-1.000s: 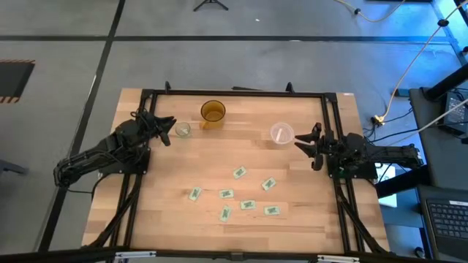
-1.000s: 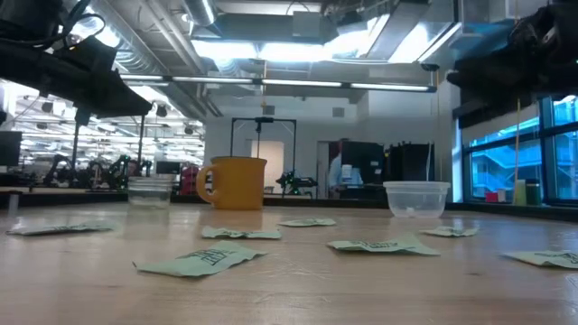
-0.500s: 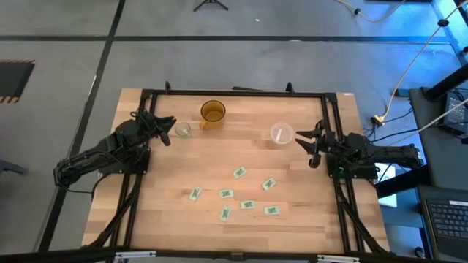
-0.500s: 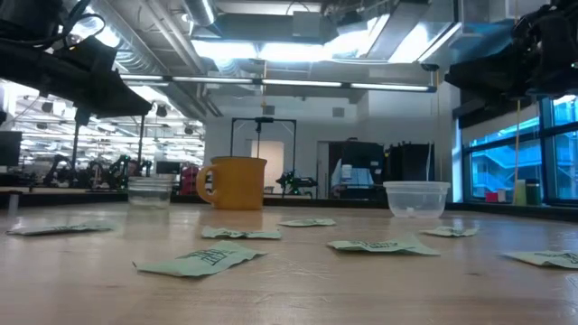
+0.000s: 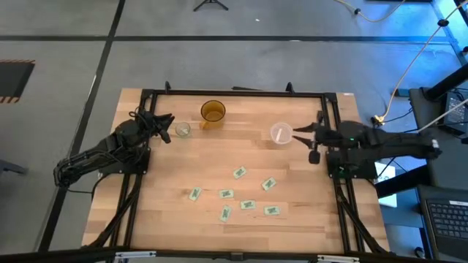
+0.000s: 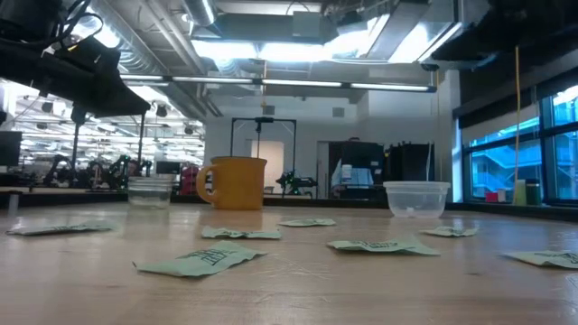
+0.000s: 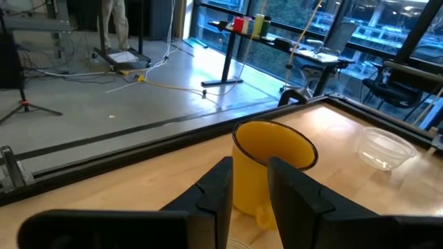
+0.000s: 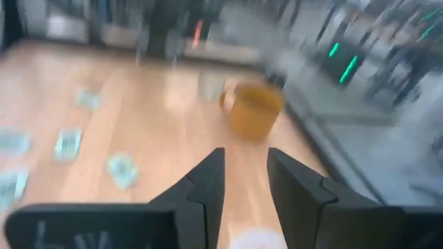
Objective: Pick and place Stevia / Truvia into bins
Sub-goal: Put the stevia packet into the transparent container
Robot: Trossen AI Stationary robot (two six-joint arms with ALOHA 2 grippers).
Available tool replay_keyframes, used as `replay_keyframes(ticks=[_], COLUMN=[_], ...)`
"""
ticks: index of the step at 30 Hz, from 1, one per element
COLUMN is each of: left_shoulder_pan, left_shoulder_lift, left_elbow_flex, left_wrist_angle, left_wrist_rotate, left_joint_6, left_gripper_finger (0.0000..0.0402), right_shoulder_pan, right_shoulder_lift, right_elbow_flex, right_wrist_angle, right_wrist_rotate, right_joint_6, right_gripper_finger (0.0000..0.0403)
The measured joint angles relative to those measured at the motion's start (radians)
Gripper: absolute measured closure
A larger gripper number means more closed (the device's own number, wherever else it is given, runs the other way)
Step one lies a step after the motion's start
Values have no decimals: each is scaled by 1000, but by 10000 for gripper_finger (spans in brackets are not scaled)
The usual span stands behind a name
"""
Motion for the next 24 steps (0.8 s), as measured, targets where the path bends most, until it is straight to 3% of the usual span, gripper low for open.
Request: replay_keyframes(ticks=[5,9,17,24], left_shoulder_pan=[0,0,0,0], left_shoulder_lift=[0,0,0,0], left_elbow_flex=[0,0,0,0], left_wrist_angle=[-2,-2,-3,-3], left_wrist_rotate=[0,1,1,0], left_joint_6=[0,0,0,0], left_gripper_finger=[315,315,315,315], right_shoulder_pan=[55,128,260,350], right_shoulder_lift=[264,462,759,935], right_elbow_flex=[186,275,314,314], right_wrist_angle=[-249,-340,-346,-270], right_wrist_rotate=[-71,-82,-130,-115], right_joint_6=[-98,-219,-269,-317], right_gripper_finger=[290,290,290,290])
